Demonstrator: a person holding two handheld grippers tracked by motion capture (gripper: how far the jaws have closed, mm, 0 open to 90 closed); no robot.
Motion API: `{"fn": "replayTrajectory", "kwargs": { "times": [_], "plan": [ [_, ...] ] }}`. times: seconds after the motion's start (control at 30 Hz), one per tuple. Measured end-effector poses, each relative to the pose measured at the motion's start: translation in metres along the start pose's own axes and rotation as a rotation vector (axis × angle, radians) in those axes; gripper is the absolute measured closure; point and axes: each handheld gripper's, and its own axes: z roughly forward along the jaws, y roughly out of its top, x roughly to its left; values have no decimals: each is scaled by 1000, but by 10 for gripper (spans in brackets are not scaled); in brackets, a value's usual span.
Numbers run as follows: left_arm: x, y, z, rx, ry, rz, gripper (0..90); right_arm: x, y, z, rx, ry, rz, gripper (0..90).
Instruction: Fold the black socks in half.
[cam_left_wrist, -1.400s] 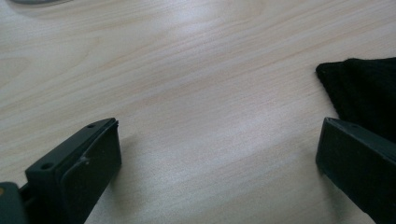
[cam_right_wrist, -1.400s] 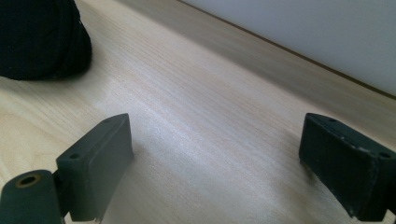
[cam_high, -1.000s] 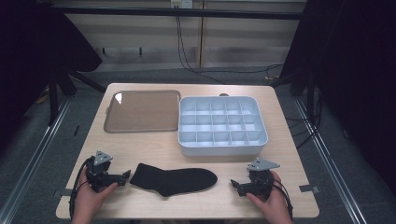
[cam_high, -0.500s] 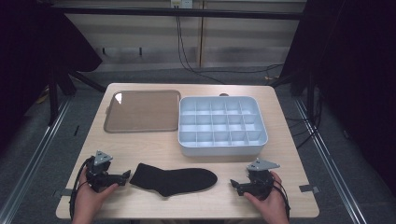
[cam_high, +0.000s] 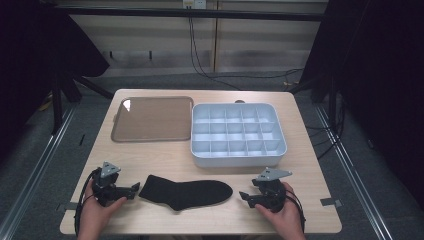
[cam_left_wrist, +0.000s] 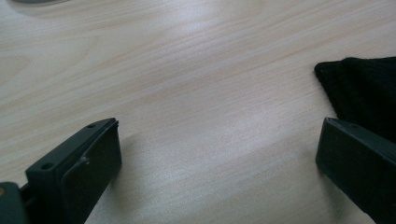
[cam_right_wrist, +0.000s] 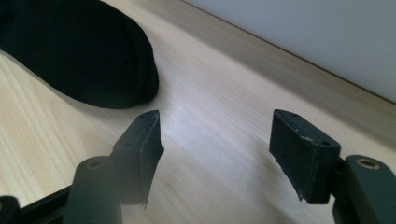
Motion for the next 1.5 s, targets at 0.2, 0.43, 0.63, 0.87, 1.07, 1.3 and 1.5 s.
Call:
{"fn": "replayTrajectory", "kwargs": {
  "times": [0.2,0.43,0.63,0.87,1.07,1.3,1.5],
  "plan": [
    [0,0,0,0,0,0,0,10,8,-1,21,24,-54,418],
    [0,0,0,0,-1,1,0,18,18,2,10,47,-47,466],
    [0,0,0,0,0,0,0,21,27,11,1,43,-55,542],
    [-1,0,0,1,1,-4,0,22,29,25,34,49,-54,645],
    [-2,0,0,5,10,-9,0,25,23,32,44,63,-48,716],
    [-2,6,-11,41,35,-15,185,29,23,29,50,54,-72,826],
    [-9,15,-18,38,-9,-20,185,30,22,28,58,55,-57,847]
  ]
}}
